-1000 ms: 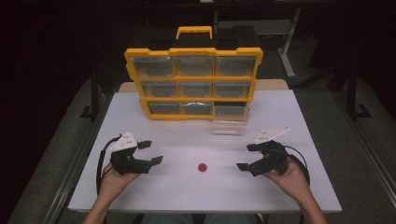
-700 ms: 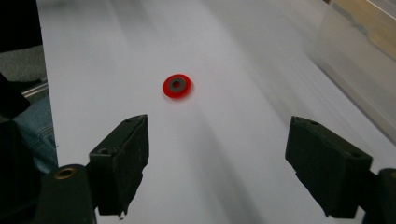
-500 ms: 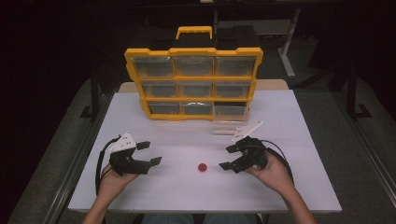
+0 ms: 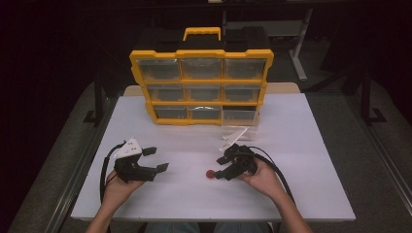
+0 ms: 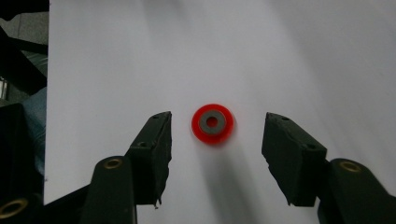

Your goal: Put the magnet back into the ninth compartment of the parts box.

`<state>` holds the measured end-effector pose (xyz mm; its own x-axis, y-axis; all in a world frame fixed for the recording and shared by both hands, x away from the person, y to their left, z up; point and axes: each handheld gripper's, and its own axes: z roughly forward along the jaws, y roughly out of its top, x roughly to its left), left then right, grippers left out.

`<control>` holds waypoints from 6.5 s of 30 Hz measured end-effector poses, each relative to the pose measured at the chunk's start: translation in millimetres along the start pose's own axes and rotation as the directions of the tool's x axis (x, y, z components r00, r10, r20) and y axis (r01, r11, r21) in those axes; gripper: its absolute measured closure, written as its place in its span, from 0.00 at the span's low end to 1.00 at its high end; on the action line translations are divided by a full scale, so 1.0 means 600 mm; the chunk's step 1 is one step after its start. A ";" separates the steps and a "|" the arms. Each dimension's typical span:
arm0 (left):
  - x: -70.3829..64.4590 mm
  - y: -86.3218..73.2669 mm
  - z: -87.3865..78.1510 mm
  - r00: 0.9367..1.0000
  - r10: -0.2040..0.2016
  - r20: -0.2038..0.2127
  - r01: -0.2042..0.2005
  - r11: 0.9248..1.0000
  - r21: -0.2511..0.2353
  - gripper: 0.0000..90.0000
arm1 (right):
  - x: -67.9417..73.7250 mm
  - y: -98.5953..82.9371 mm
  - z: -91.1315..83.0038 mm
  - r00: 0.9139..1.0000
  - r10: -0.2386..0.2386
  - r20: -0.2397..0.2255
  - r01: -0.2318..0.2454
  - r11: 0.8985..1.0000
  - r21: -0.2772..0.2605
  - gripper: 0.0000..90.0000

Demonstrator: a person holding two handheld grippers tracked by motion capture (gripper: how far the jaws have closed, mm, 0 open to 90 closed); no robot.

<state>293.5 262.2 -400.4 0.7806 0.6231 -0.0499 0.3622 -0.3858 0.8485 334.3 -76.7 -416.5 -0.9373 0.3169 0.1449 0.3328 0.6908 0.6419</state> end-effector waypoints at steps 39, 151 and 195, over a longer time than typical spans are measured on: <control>-0.002 -0.002 0.002 1.000 0.003 0.028 -0.002 1.000 -0.014 0.26 | 0.024 0.010 0.059 0.992 -0.094 0.082 0.087 0.993 0.077 0.67; -0.008 0.003 0.004 0.999 0.021 0.035 -0.021 1.000 -0.010 0.26 | -0.206 0.090 -0.163 0.956 0.242 0.168 -0.233 0.970 -0.072 0.68; -0.010 0.004 0.005 0.999 0.026 0.038 -0.025 1.000 -0.006 0.25 | -0.182 0.074 -0.178 0.967 0.250 0.054 -0.241 0.961 -0.138 0.86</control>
<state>291.1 255.8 -399.7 0.8082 0.5869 -0.0480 0.3390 -0.3972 0.8528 440.3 -149.8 -323.2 -0.8173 0.5142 0.2599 0.5311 0.4974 0.6860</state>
